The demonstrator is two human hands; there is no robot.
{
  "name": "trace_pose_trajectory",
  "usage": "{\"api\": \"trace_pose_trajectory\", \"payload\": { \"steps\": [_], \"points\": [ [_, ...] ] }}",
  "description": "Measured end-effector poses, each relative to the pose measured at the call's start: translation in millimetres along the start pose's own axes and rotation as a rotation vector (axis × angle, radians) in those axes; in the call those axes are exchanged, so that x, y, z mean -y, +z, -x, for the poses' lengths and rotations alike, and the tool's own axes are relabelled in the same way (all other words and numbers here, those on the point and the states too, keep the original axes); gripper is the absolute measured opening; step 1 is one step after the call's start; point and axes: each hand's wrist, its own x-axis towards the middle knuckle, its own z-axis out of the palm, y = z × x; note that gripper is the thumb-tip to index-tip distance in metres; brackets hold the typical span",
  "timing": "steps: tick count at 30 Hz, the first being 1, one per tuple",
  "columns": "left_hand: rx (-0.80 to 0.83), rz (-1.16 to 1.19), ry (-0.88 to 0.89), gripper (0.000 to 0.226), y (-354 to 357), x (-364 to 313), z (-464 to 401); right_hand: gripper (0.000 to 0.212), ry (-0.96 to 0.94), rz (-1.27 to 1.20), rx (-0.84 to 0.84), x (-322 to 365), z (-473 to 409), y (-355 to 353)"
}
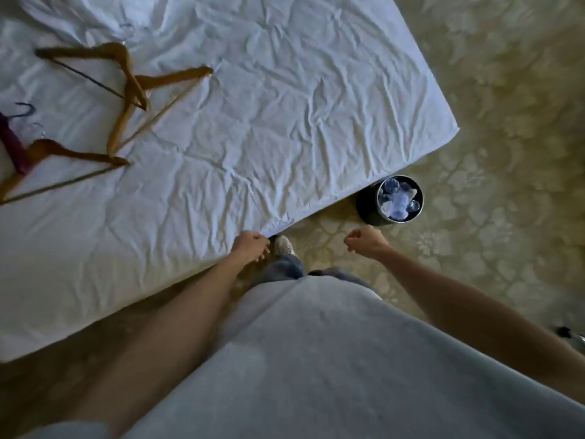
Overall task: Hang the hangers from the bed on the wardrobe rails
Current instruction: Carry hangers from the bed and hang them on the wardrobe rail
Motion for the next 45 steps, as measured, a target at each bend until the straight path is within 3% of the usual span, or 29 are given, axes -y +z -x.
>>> {"api": "trace_pose_trajectory", "payload": {
  "steps": [5,11,17,24,33,36,40,45],
  "points": [
    [-0.036,0.153,0.030,0.022,-10.6,-58.5,-21.1,0.020,-0.003,0.149,0.059,14.0,-44.3,-39.4],
    [-0.118,0.407,-0.165,0.023,-11.9,-78.0,-28.8,0.018,-0.121,0.334,0.206,74.6,-101.9,-80.8],
    [-0.276,0.732,-0.309,0.018,-36.0,-105.0,-36.8,0.020,-0.366,0.364,0.296,183.7,-142.0,-115.0],
    [-0.456,0.799,-0.239,0.014,-133.8,-140.8,-79.4,0.020,-0.564,0.289,0.243,346.7,-173.9,-115.8],
    [-0.630,0.681,-0.219,0.015,-297.3,-159.0,-204.6,0.015,-0.698,0.519,0.174,504.4,-257.3,-53.9],
    [-0.717,0.528,-0.214,0.039,-353.3,-151.9,-250.4,0.024,-0.690,0.567,0.118,540.4,-292.4,-27.8],
    [-0.707,0.347,-0.265,0.052,-399.2,-136.9,-324.5,0.028,-0.697,0.614,-0.054,574.6,-346.2,4.7],
    [-0.761,0.089,-0.309,0.049,-423.1,-133.7,-395.1,0.035,-0.821,0.620,-0.158,607.7,-401.8,48.3]
  ]
}}
